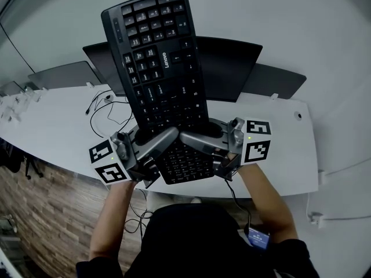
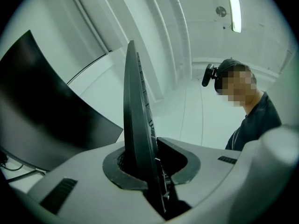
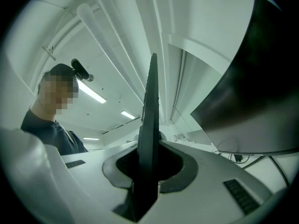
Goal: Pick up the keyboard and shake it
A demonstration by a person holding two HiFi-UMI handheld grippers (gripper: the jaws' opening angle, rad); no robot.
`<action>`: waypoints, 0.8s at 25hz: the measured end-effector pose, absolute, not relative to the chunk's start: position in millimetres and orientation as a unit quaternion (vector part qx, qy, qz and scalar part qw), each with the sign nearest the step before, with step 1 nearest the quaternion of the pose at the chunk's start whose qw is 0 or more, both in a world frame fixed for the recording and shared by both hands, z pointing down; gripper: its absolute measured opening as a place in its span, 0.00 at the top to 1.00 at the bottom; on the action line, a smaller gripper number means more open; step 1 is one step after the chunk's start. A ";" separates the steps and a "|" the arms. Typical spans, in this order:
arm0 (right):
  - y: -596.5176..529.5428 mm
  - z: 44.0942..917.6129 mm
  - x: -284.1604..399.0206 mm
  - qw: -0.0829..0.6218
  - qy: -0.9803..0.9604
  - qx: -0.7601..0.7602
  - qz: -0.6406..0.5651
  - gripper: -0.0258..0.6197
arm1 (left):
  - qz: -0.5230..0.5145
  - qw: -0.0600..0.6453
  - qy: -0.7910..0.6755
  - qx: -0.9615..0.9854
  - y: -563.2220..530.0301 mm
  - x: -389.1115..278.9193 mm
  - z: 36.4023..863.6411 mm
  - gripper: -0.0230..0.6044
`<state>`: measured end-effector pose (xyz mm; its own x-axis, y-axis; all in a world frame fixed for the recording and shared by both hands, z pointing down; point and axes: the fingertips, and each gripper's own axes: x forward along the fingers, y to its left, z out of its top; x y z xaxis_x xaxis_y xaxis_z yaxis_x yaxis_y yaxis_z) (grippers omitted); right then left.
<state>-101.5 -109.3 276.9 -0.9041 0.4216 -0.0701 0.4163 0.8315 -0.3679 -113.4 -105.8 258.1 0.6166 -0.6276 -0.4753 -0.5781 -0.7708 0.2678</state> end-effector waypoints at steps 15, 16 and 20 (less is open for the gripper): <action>-111.7 279.1 -104.0 0.030 -0.968 -0.197 0.149 0.76 | -0.257 0.050 -0.361 0.895 -103.7 -116.6 255.2 0.82; -112.5 279.2 -103.6 0.032 -0.969 -0.195 0.147 0.75 | -0.254 0.048 -0.361 0.896 -103.3 -116.7 254.7 0.82; -116.7 281.0 -101.2 0.034 -0.971 -0.190 0.142 0.69 | -0.246 0.041 -0.361 0.899 -103.6 -116.9 254.6 0.82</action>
<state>-101.2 -116.7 281.0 -0.9252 0.3794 0.0118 0.3601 0.8872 -0.2886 -116.9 -103.6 254.6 0.6189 -0.6682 -0.4128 -0.6282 -0.7366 0.2506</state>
